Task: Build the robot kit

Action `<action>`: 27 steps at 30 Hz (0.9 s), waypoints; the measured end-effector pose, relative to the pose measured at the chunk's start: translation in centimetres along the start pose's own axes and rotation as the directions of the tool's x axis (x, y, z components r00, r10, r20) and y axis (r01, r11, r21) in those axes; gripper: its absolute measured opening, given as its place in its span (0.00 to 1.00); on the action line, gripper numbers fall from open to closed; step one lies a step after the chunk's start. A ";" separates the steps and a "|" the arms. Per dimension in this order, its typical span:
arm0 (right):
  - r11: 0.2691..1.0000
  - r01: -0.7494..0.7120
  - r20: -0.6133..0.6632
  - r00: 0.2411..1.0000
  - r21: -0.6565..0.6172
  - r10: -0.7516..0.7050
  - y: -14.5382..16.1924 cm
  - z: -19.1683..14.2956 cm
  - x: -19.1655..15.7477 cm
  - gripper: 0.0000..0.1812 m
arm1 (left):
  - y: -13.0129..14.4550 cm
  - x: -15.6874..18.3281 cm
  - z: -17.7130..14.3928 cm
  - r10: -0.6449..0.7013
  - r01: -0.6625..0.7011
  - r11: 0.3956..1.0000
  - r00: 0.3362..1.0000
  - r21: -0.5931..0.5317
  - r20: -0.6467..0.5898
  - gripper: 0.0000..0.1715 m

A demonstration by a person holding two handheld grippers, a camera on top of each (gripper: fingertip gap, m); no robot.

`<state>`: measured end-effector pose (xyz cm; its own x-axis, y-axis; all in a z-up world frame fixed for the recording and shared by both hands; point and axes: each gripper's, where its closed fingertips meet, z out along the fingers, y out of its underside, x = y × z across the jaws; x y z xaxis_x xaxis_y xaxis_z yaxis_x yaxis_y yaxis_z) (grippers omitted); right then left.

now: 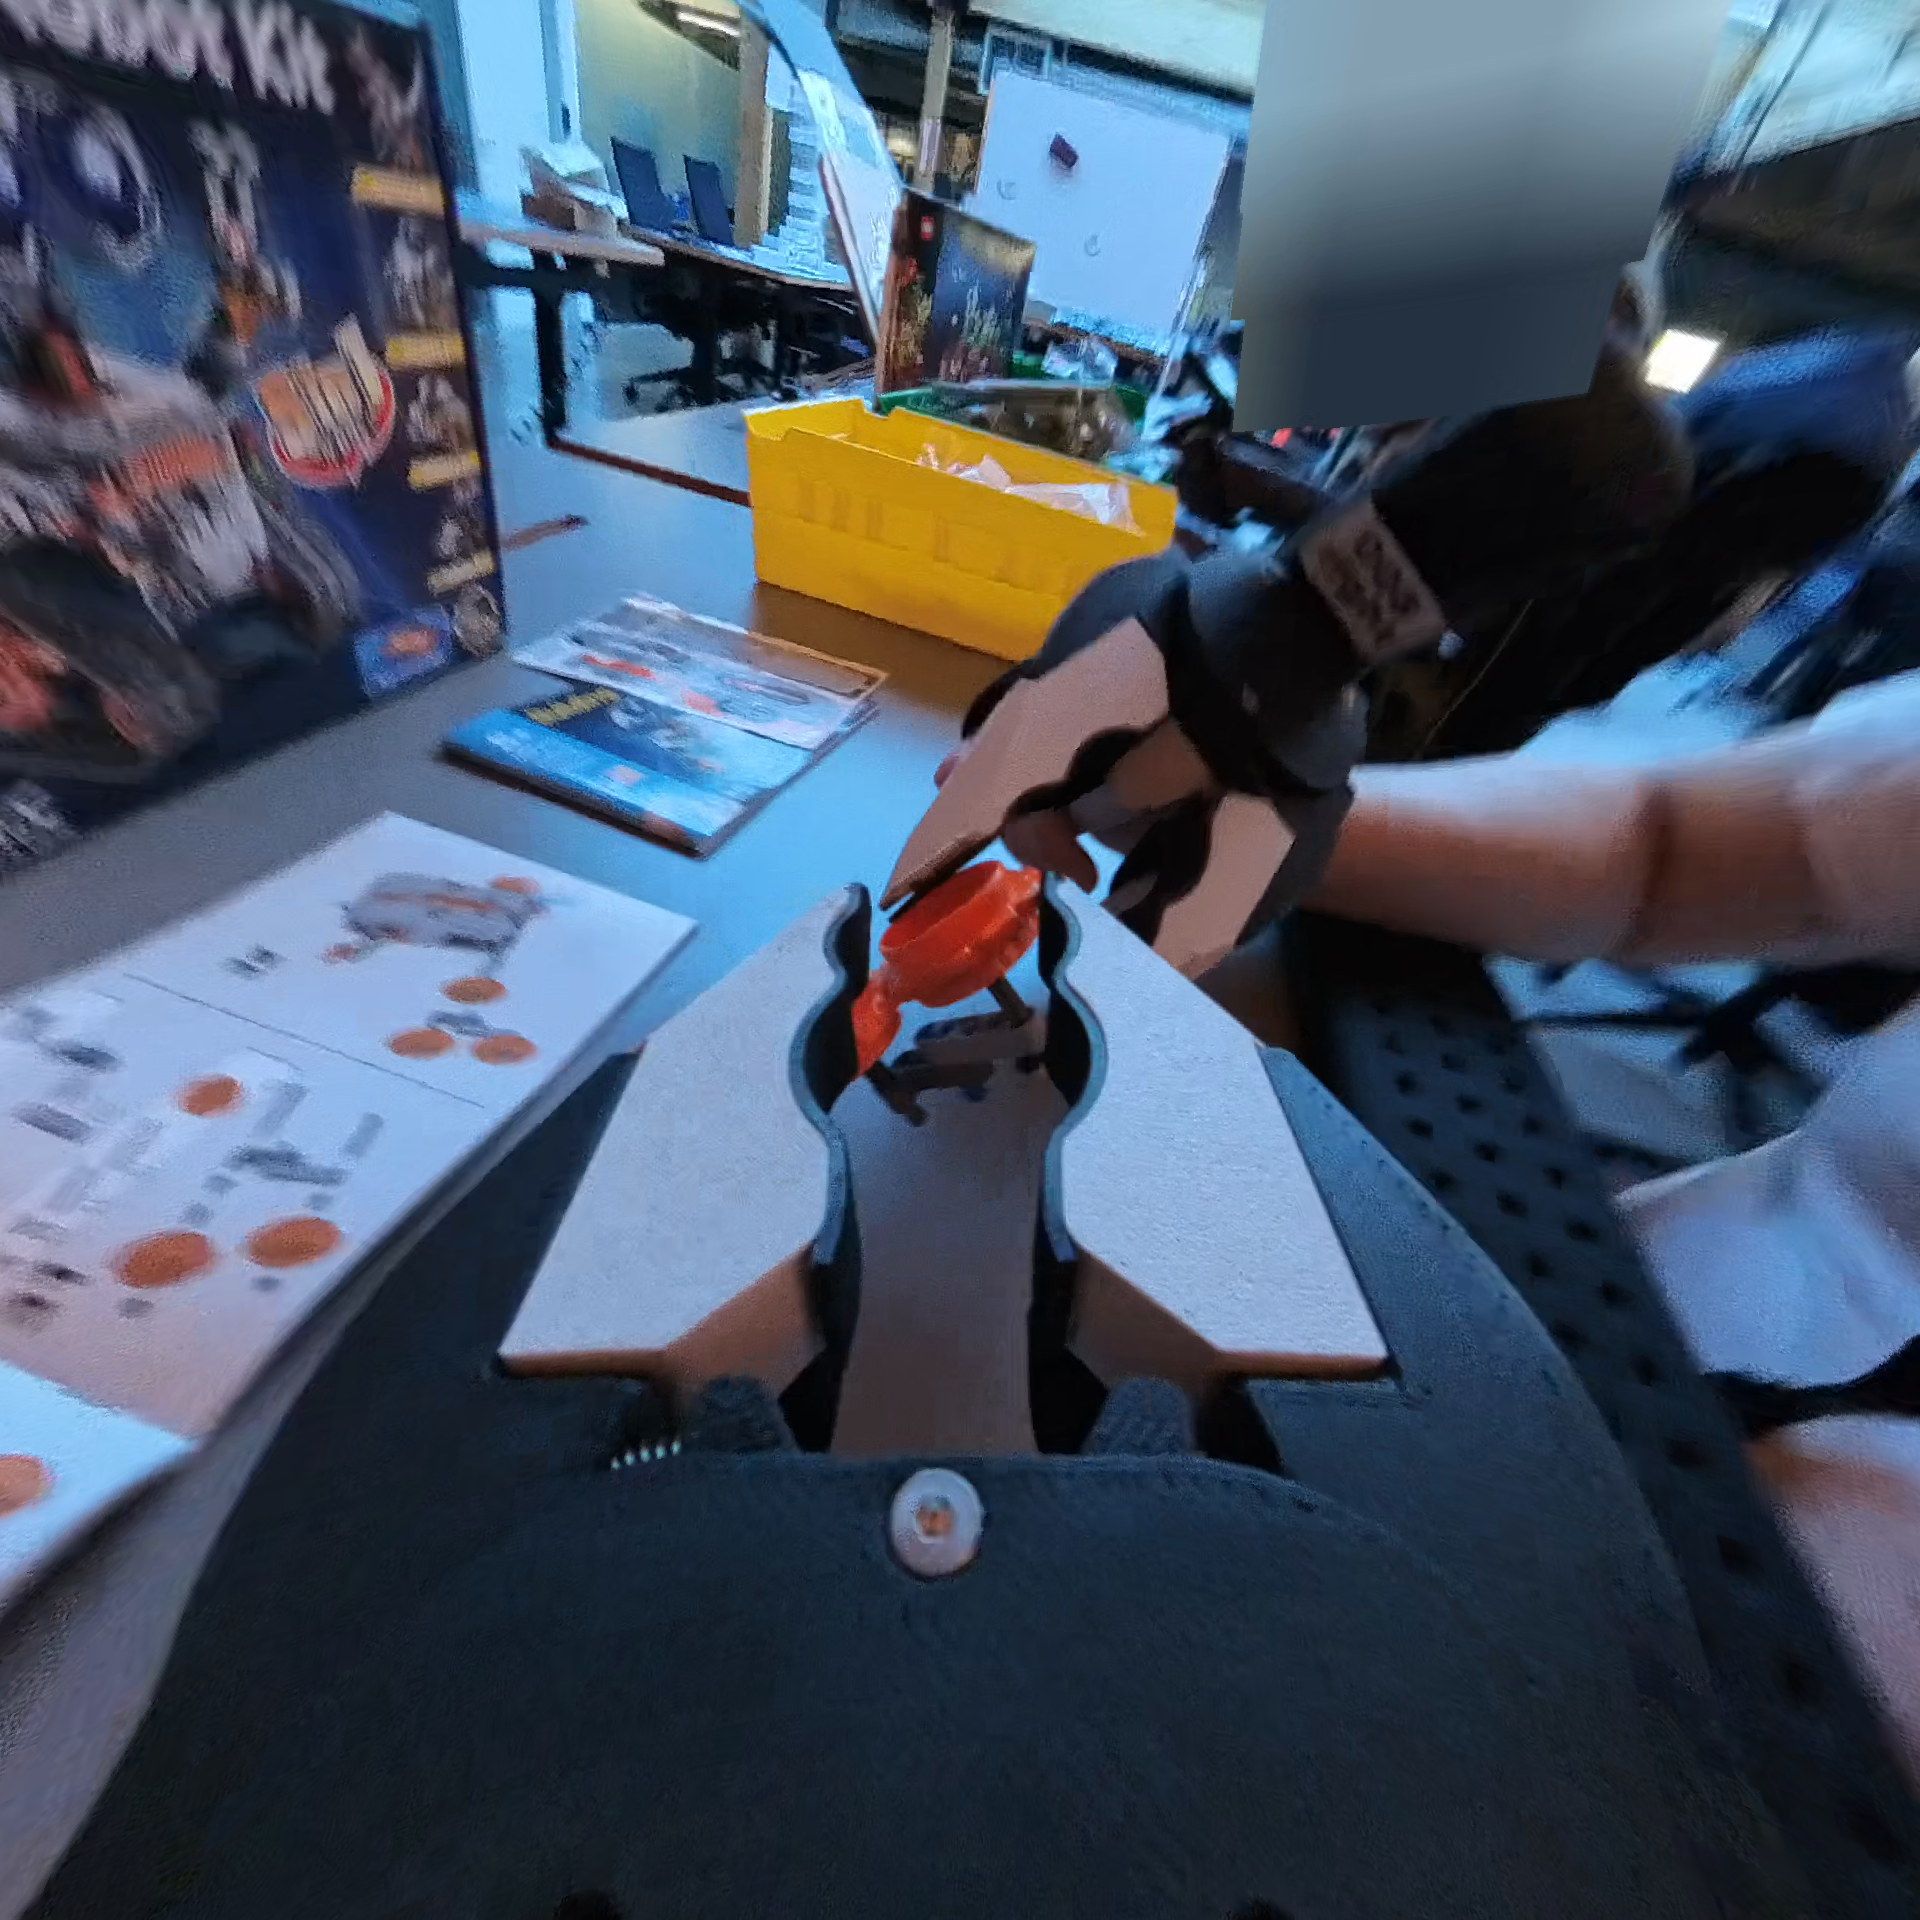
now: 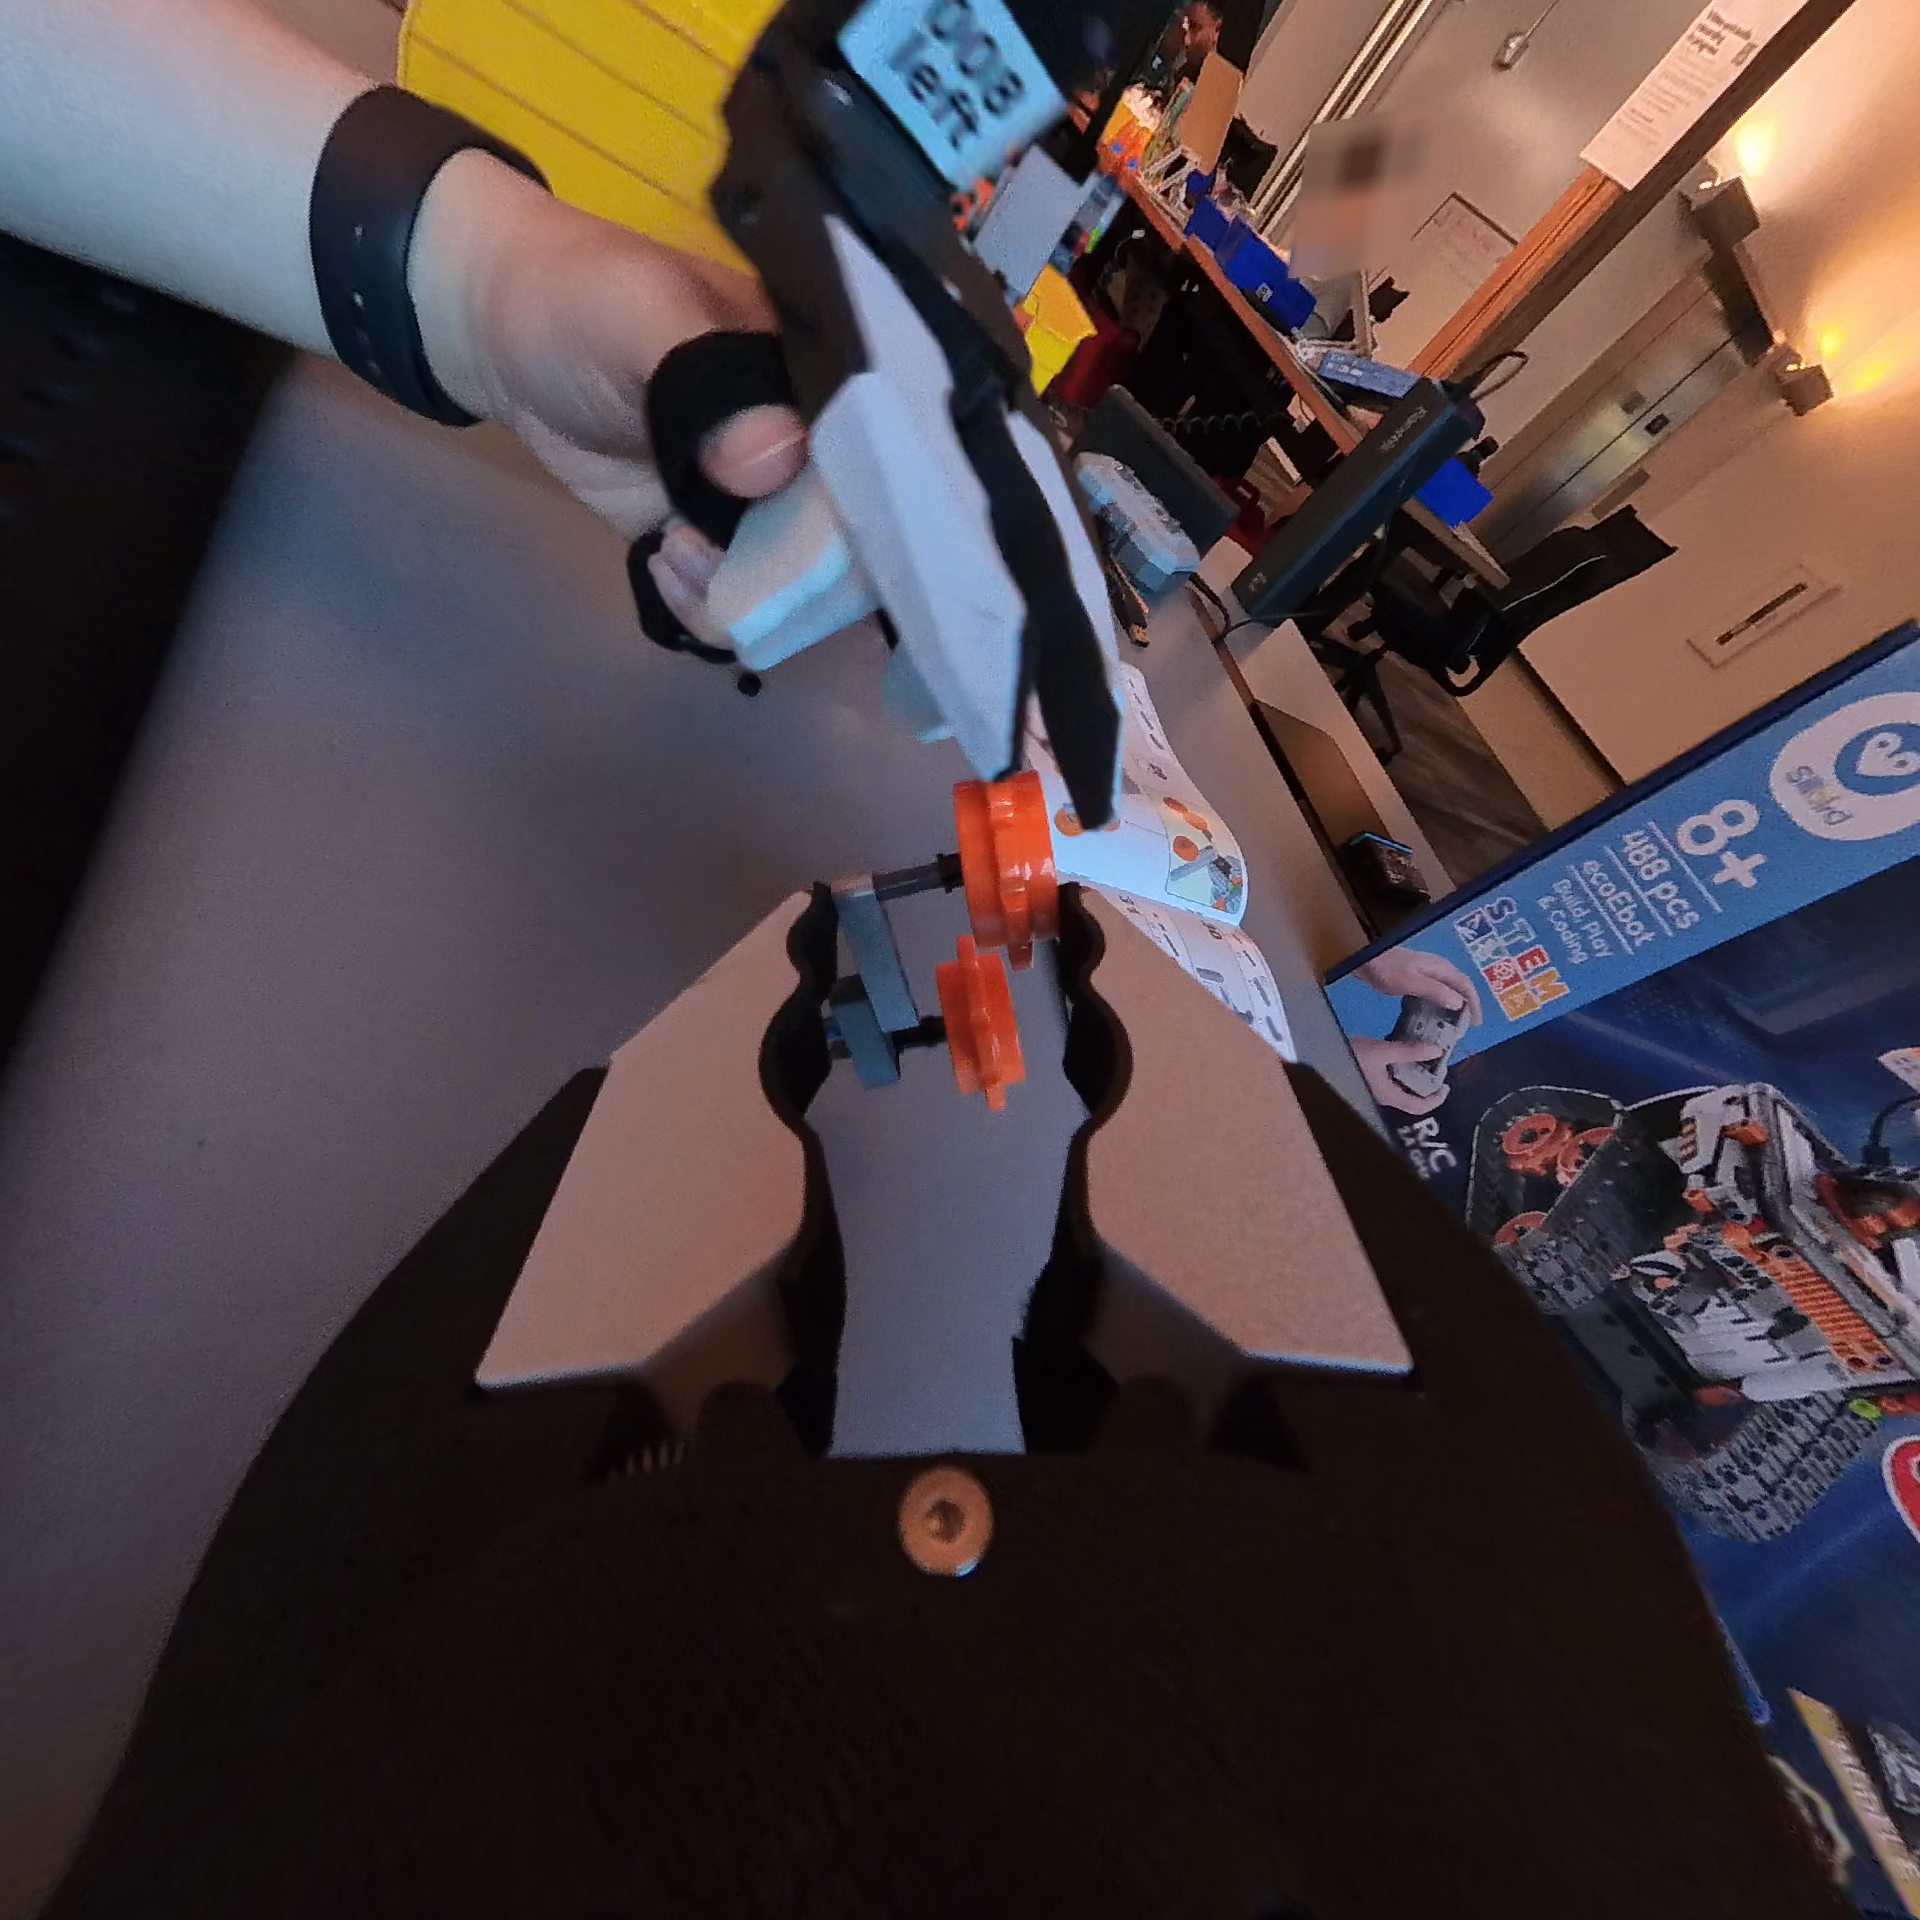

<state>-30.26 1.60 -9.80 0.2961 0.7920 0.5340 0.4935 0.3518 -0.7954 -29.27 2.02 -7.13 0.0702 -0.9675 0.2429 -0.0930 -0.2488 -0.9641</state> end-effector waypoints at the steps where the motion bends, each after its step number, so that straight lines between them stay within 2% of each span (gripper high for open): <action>1: 1.000 0.023 -0.002 1.000 -0.009 -0.023 0.1 0.1 -0.1 0.23 | -0.1 -0.3 0.1 -0.101 0.101 0.995 0.995 0.015 -0.025 0.19; 3: 0.997 0.064 -0.018 0.998 -0.034 -0.065 0.3 0.3 -0.2 0.23 | -0.2 -0.2 0.1 -0.258 0.261 0.965 0.961 0.024 -0.102 0.20; 5: 0.994 0.100 -0.039 0.994 -0.044 -0.101 0.3 0.5 -0.2 0.23 | 0.1 -0.3 0.1 -0.323 0.326 0.945 0.938 0.005 -0.125 0.20; 10: 0.988 0.141 -0.049 0.988 -0.061 -0.144 0.6 0.9 -0.4 0.23 | 1.8 -0.6 0.8 -0.387 0.382 0.922 0.916 -0.069 -0.102 0.19; 14: 0.988 0.140 -0.059 0.988 -0.059 -0.144 1.1 1.2 -0.4 0.24 | 2.1 -1.0 0.8 -0.379 0.374 0.925 0.921 -0.072 -0.091 0.17; 20: 0.983 0.181 -0.158 0.970 -0.025 -0.182 0.4 1.3 0.6 0.25 | 1.4 -1.9 0.3 -0.512 0.515 0.857 0.849 -0.013 -0.130 0.17; 27: 0.994 0.103 -0.104 0.989 -0.027 -0.105 1.5 1.9 0.2 0.25 | 2.3 -2.3 0.8 -0.546 0.548 0.836 0.829 -0.020 -0.119 0.17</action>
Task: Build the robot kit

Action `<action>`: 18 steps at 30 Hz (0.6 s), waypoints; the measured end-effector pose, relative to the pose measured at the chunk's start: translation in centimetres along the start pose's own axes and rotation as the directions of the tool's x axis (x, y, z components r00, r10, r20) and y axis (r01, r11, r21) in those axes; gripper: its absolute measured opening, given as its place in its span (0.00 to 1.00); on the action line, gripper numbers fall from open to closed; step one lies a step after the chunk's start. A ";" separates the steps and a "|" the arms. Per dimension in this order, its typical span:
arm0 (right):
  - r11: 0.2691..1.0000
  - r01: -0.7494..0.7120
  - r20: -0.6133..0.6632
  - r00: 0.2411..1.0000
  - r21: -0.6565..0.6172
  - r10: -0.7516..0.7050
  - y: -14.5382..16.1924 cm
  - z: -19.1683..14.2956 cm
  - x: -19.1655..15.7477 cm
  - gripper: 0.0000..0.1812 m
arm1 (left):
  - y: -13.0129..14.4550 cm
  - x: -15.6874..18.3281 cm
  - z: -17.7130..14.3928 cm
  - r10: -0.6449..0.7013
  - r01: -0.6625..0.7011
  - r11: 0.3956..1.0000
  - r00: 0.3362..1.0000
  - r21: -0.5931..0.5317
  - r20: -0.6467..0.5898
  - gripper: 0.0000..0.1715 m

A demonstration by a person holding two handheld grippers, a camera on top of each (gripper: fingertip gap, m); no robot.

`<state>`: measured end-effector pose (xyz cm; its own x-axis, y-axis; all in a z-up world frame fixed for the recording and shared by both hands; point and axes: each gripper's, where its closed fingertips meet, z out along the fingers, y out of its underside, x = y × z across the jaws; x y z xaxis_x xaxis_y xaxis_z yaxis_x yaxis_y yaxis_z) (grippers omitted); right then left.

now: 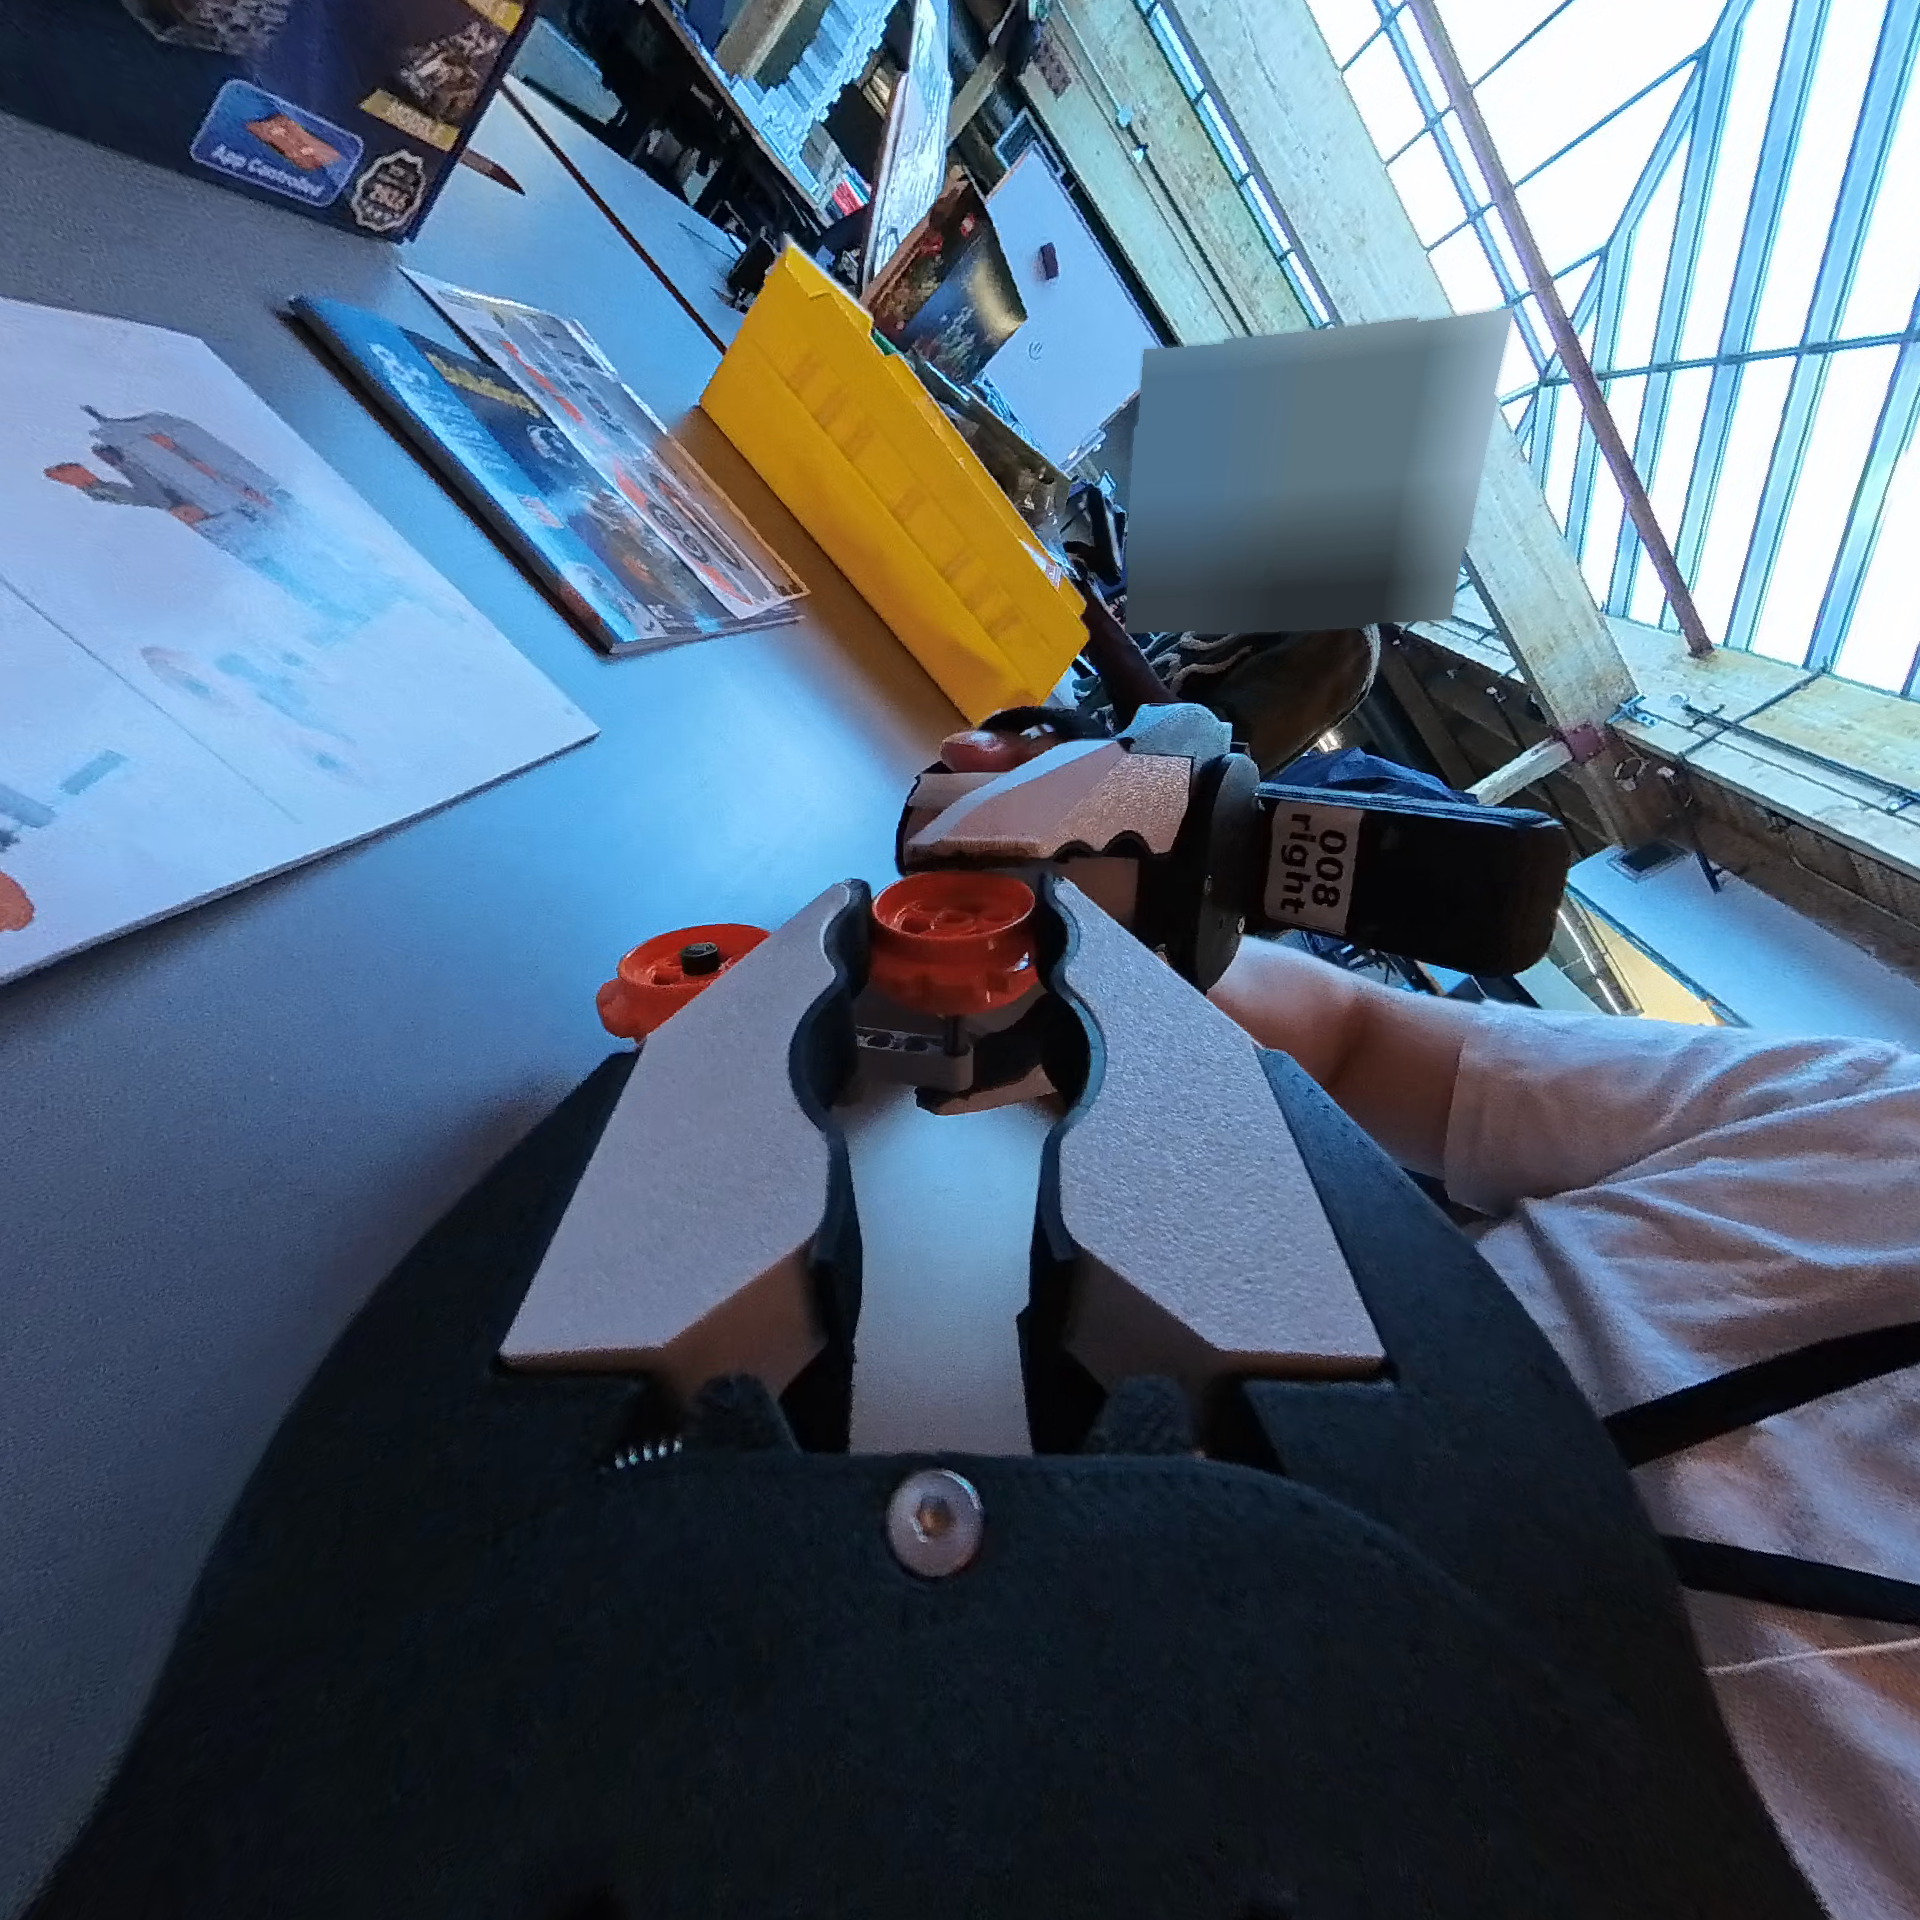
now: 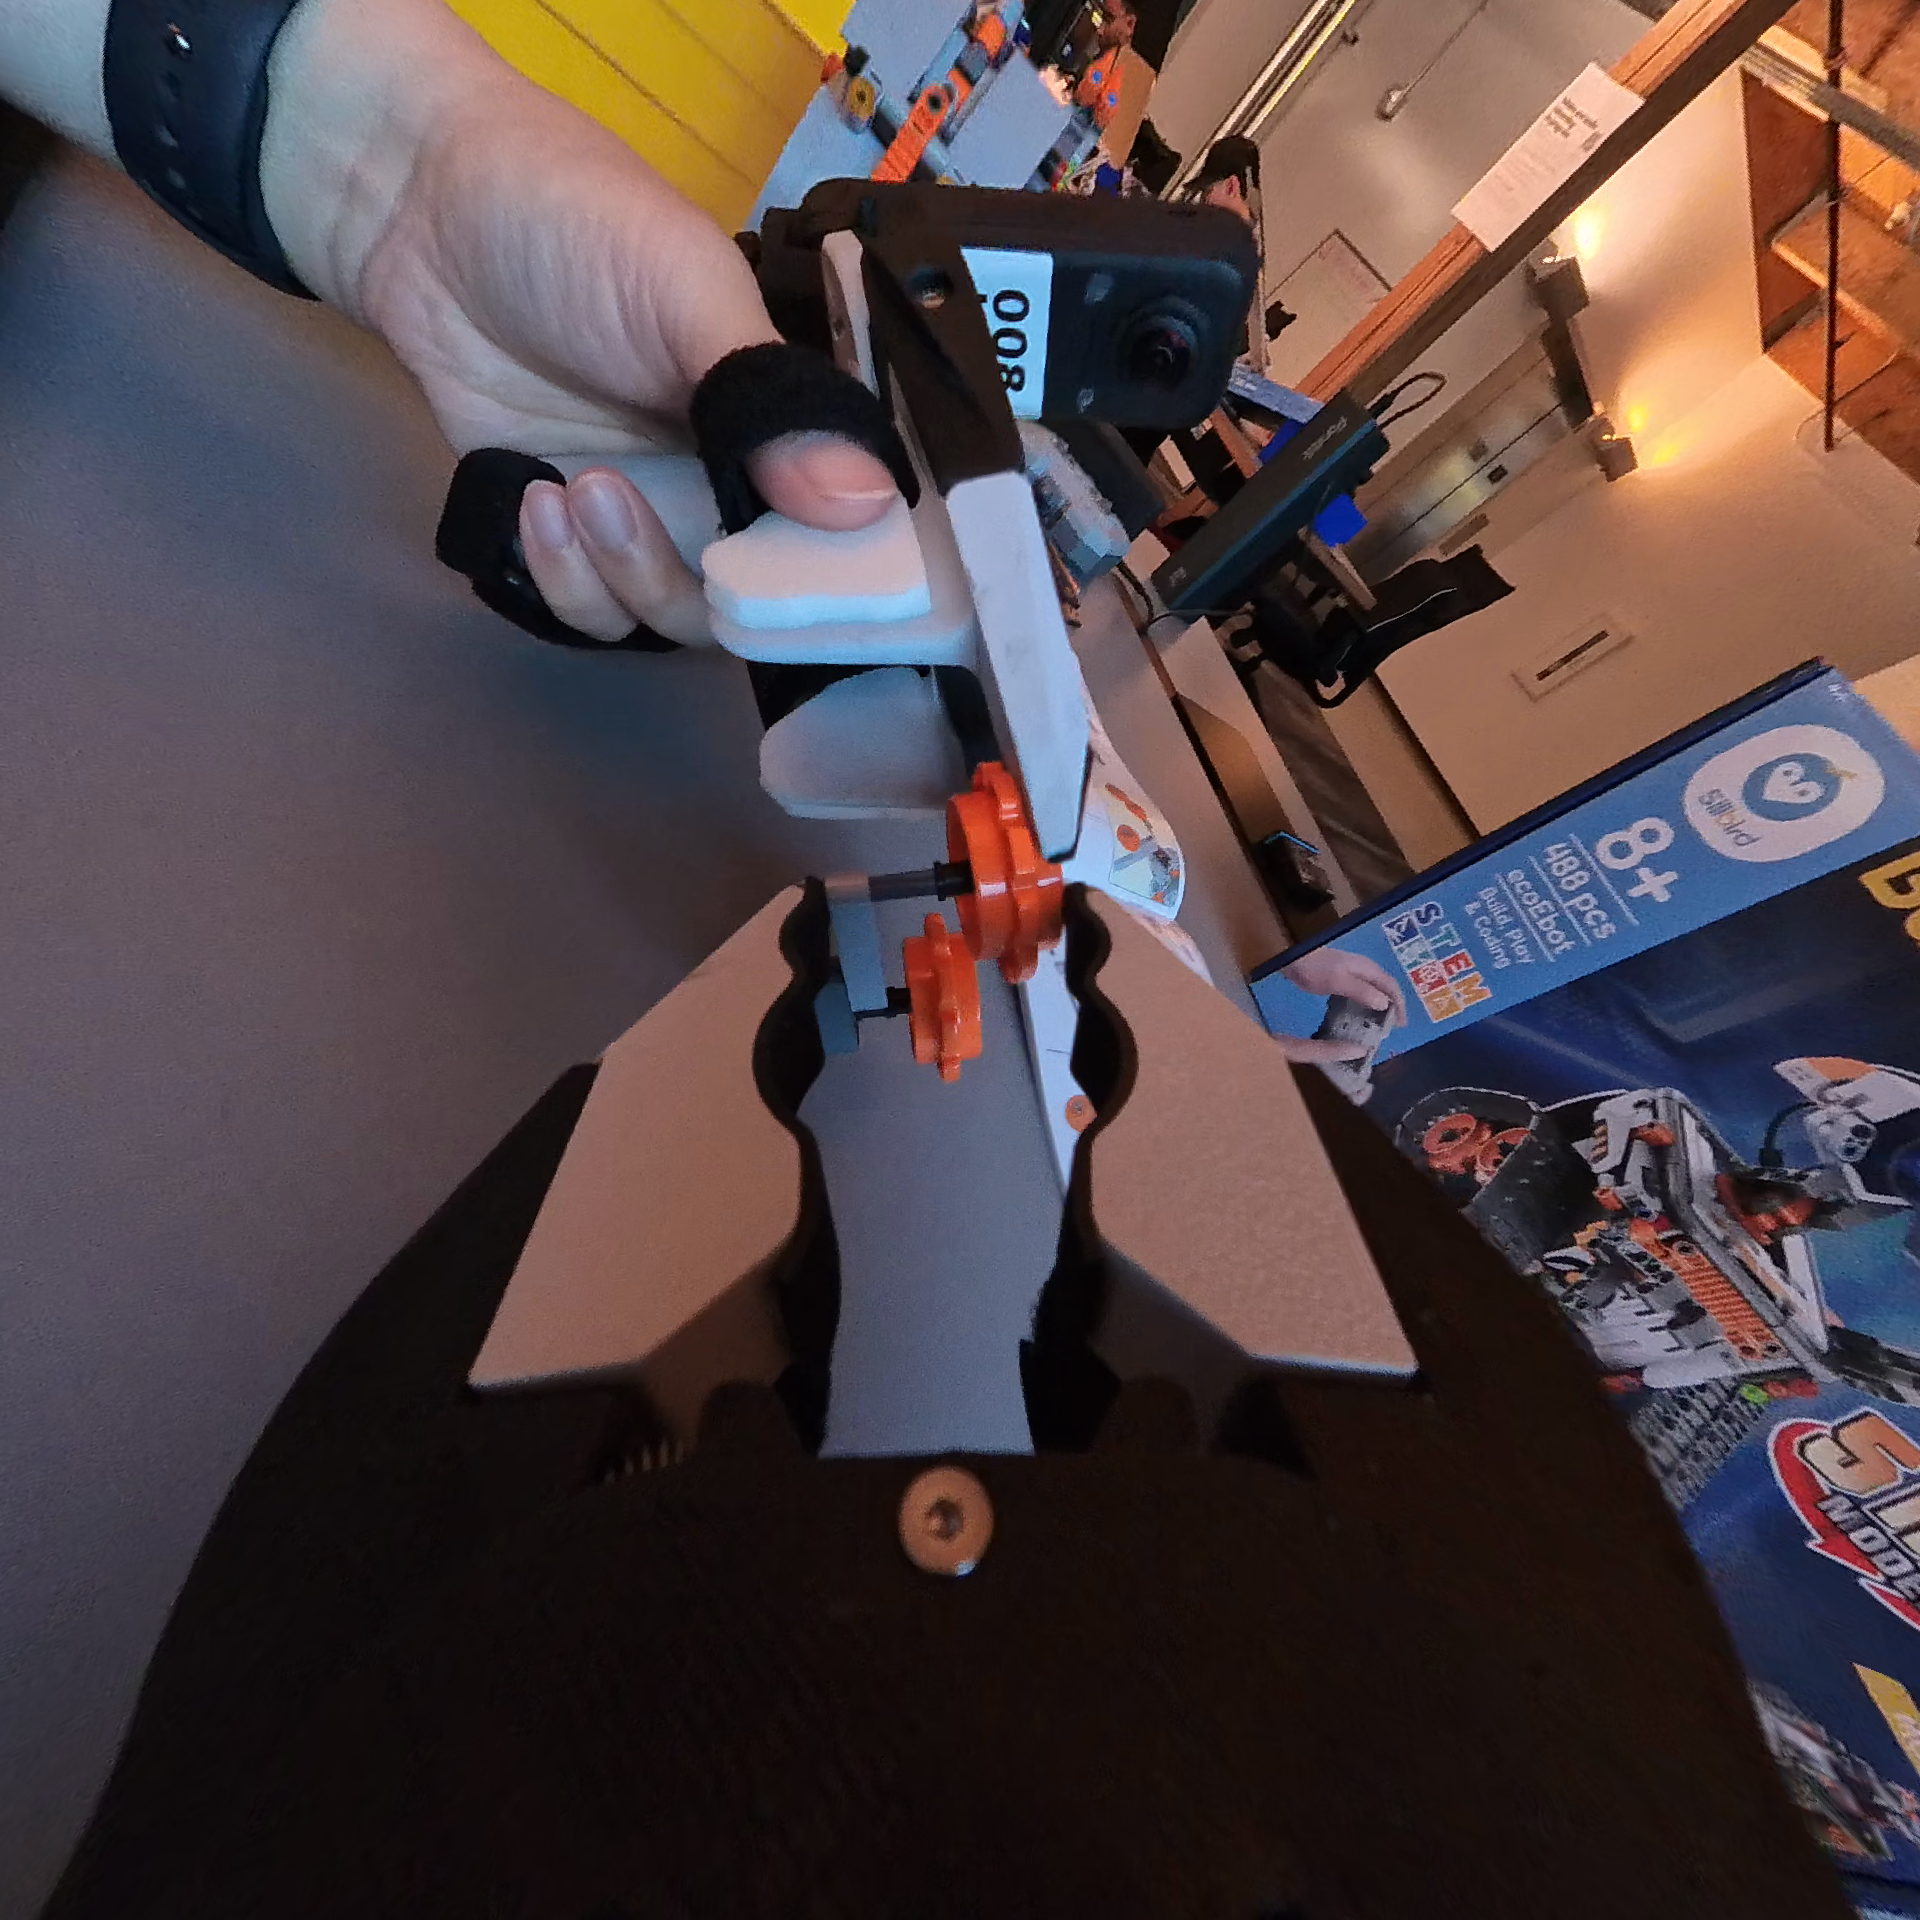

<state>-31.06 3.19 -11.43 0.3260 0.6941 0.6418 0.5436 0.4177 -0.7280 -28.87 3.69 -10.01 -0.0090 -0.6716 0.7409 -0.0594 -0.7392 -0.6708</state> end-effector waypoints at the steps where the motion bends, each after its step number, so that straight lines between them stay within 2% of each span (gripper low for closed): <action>1: 1.000 -0.008 0.002 1.000 -0.005 0.008 0.2 0.1 -0.1 0.25 | 0.0 -0.2 0.0 -0.006 0.006 1.000 1.000 -0.001 0.006 0.17; 6: 0.999 -0.033 0.008 0.999 -0.036 0.033 1.3 0.8 -0.8 0.24 | 0.8 -1.6 -0.2 0.000 0.002 0.999 0.998 -0.035 0.065 0.17; 18: 0.997 0.004 -0.021 1.000 -0.074 -0.005 1.9 1.4 -0.7 0.25 | 0.6 -2.1 -0.4 -0.062 0.063 0.998 0.996 -0.015 0.056 0.17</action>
<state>-31.32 4.30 -13.54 0.3392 0.6795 0.6506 0.6006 0.3759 -0.7057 -29.28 4.66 -11.96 0.0508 -0.6261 0.7781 -0.0744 -0.7793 -0.6222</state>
